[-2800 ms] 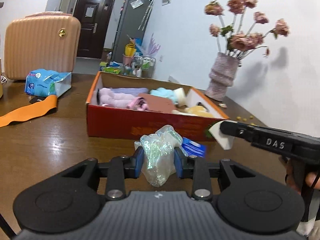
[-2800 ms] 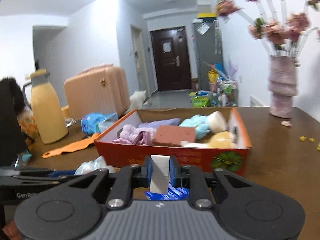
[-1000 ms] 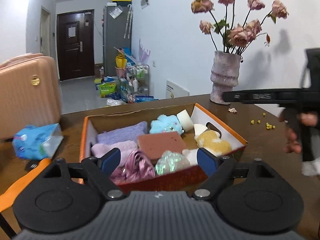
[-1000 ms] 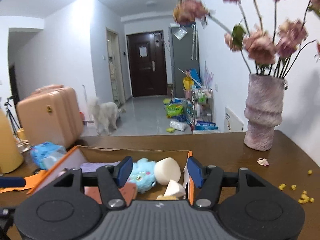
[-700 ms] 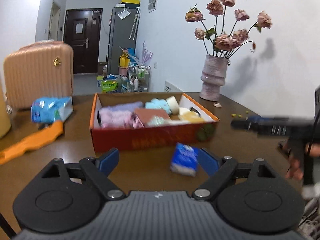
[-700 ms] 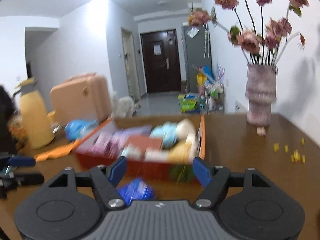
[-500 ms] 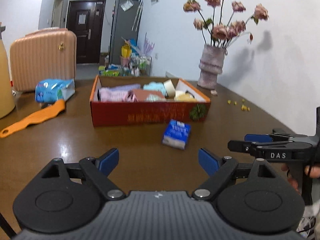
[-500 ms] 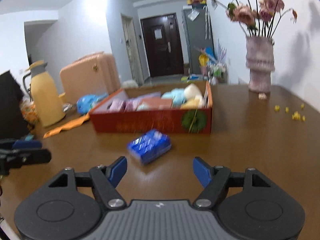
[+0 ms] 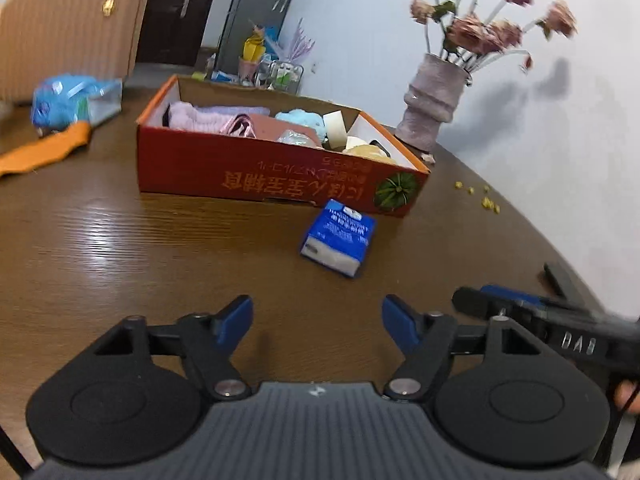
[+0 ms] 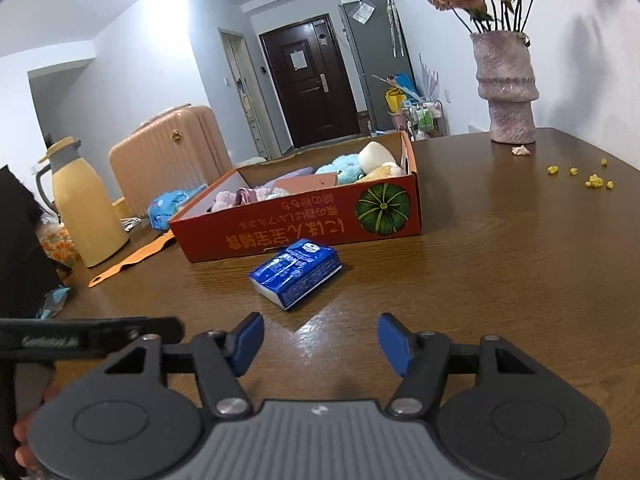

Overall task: Organize soft objects
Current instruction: 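Move both tools back toward the blue tissue pack on the table, then grasp the blue handkerchief tissue pack with the right tool while the left tool grips it too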

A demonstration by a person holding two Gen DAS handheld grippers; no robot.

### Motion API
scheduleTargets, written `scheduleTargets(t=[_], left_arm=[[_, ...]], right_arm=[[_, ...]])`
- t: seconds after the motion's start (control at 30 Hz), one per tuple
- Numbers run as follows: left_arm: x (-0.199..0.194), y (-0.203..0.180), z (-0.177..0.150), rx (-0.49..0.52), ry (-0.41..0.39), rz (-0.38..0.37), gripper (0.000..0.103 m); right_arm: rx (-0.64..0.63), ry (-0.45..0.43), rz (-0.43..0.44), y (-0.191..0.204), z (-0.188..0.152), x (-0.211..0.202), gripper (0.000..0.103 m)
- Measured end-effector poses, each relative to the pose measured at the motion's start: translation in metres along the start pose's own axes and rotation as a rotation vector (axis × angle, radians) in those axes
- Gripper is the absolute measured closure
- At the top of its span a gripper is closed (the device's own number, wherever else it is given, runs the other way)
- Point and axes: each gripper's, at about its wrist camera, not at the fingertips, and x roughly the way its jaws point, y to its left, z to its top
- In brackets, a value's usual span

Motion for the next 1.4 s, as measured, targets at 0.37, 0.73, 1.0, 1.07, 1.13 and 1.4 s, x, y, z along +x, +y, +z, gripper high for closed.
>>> scheduleTargets(t=[0.37, 0.73, 1.0, 1.07, 1.13, 1.4], left_arm=[[0.096, 0.025, 0.063, -0.065, 0.029, -0.051, 0.062], [0.112, 0.033, 0.056, -0.157, 0.116, -0.212, 0.078], [0.120, 0.037, 0.050, -0.235, 0.117, -0.214, 0.079], [0.110, 0.029, 0.045, -0.228, 0.125, -0.190, 0.080], [0.092, 0.013, 0.033, -0.182, 0.125, -0.169, 0.081], [0.052, -0.022, 0.002, -0.159, 0.121, -0.240, 0.081]], right_arm=[[0.183, 0.037, 0.098, -0.017, 0.031, 0.086, 0.059], [0.234, 0.026, 0.102, -0.025, 0.036, 0.123, 0.082], [0.179, 0.012, 0.071, -0.016, 0.033, 0.123, 0.083], [0.189, 0.017, 0.067, -0.015, 0.031, 0.118, 0.083], [0.174, 0.016, 0.041, -0.006, 0.020, 0.101, 0.083], [0.160, -0.020, -0.018, 0.000, -0.011, 0.030, 0.085]])
